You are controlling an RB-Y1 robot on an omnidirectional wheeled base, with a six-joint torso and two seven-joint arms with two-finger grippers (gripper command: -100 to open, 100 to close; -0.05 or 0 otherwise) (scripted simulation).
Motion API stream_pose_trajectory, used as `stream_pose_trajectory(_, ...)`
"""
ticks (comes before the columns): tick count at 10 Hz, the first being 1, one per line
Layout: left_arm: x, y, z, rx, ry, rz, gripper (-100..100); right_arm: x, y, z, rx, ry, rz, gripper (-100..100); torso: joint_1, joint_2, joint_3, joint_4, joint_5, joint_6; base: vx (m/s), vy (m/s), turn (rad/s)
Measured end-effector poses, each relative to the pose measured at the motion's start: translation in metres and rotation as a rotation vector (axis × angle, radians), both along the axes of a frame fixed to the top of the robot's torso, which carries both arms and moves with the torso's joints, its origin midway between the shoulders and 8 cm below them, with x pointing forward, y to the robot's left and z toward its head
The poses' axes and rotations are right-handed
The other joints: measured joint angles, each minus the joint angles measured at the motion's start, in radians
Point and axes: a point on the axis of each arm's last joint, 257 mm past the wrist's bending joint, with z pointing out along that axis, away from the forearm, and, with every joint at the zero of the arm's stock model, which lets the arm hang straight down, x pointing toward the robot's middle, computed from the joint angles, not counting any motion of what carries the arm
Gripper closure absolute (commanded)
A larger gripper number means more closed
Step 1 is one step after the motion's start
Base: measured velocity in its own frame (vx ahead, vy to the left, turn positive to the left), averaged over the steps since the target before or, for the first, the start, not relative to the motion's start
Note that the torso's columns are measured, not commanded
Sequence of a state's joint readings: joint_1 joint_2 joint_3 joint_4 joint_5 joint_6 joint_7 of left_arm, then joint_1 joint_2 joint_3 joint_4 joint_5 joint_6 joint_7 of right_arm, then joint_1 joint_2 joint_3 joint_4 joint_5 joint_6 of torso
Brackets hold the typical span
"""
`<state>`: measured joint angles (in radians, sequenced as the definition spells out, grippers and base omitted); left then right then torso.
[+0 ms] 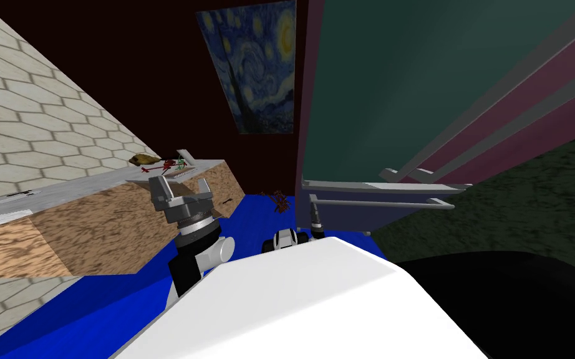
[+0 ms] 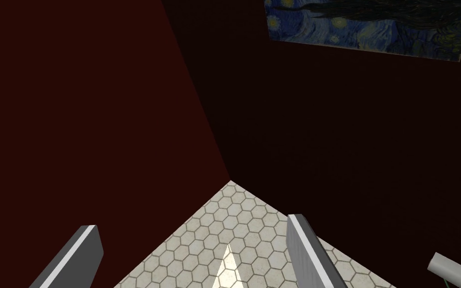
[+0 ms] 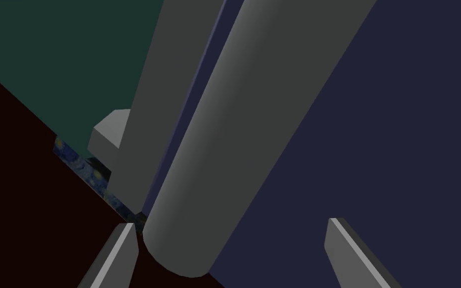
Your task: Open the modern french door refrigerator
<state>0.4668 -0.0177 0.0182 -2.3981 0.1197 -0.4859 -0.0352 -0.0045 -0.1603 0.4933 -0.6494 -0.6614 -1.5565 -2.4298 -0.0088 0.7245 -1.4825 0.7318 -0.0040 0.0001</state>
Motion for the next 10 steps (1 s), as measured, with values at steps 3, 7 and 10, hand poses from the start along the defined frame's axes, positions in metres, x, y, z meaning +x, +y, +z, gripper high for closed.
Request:
stream_pose_trajectory(3,0.0,0.0,0.0,0.0,0.0,0.0,0,-0.009,-0.001,0.001,0.02,-0.027,0.008,-100,0.0,0.003,0.002,0.001,0.0,0.001,0.017,-0.007,0.041)
stream_pose_trajectory(7,0.0,0.0,0.0,0.0,0.0,0.0,0,-0.029,-0.009,0.013,0.038,-0.106,0.004,-100,0.007,0.013,0.007,0.006,0.003,0.0,0.018,-0.017,0.019)
stream_pose_trajectory(10,0.0,0.0,0.0,0.0,0.0,0.0,0,-0.018,-0.005,0.019,0.04,-0.113,0.005,-100,0.008,0.012,0.006,0.008,0.005,-0.001,-0.051,-0.026,-0.008)
